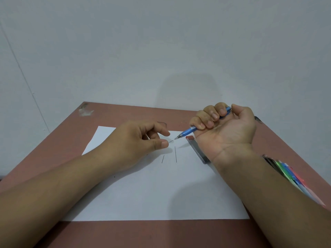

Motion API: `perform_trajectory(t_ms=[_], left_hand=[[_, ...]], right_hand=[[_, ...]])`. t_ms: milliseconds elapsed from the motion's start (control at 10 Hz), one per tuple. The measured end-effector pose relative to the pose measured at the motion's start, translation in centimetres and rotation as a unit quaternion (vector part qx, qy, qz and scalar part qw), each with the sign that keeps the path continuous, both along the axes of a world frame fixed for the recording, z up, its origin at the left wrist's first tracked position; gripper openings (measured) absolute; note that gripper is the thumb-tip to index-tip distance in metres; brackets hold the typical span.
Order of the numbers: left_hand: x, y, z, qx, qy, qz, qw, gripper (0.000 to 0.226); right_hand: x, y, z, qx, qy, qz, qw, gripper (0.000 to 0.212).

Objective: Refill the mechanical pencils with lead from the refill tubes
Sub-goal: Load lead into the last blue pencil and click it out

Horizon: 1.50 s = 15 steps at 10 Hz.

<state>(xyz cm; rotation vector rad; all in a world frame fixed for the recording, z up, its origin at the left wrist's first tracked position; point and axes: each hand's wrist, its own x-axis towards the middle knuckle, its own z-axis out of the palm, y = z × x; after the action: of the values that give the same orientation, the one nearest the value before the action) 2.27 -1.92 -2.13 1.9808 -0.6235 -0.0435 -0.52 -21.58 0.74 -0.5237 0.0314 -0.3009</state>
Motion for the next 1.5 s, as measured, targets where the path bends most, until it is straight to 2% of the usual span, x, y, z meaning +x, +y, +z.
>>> perform_trajectory(t_ms=[700,1000,1100,1200,1300,1400,1500], left_hand=[[0.1,0.0,-0.2,-0.050,-0.015,-0.013,0.999,0.009],[0.3,0.0,-0.5,-0.059,-0.013,-0.012,0.998,0.007],[0.3,0.0,-0.4,-0.067,-0.009,-0.002,0.998,0.004],[0.4,0.1,-0.4,-0.073,-0.013,0.008,0.997,0.006],[0.3,0.4,-0.4,-0.031,-0.049,0.011,0.998,0.004],[0.2,0.7,-0.4,0.035,-0.095,0.010,0.995,0.010],[-0.3,0.6,0.2,0.129,-0.148,-0.018,0.980,0.039]], right_hand=[[-0.4,0.7,0.1,0.008,-0.019,0.023,1.000,0.021],[-0.3,1.0,0.0,0.001,-0.017,0.045,0.999,0.039],[-0.2,1.4,0.1,-0.039,-0.011,0.054,0.998,0.031],[0.2,1.8,-0.3,-0.148,0.041,0.039,0.987,0.018],[0.3,1.9,-0.4,-0.250,0.092,0.022,0.964,0.020],[0.0,1.5,0.0,-0.332,0.107,0.003,0.937,0.011],[-0.6,1.2,0.9,-0.410,0.131,-0.053,0.901,0.018]])
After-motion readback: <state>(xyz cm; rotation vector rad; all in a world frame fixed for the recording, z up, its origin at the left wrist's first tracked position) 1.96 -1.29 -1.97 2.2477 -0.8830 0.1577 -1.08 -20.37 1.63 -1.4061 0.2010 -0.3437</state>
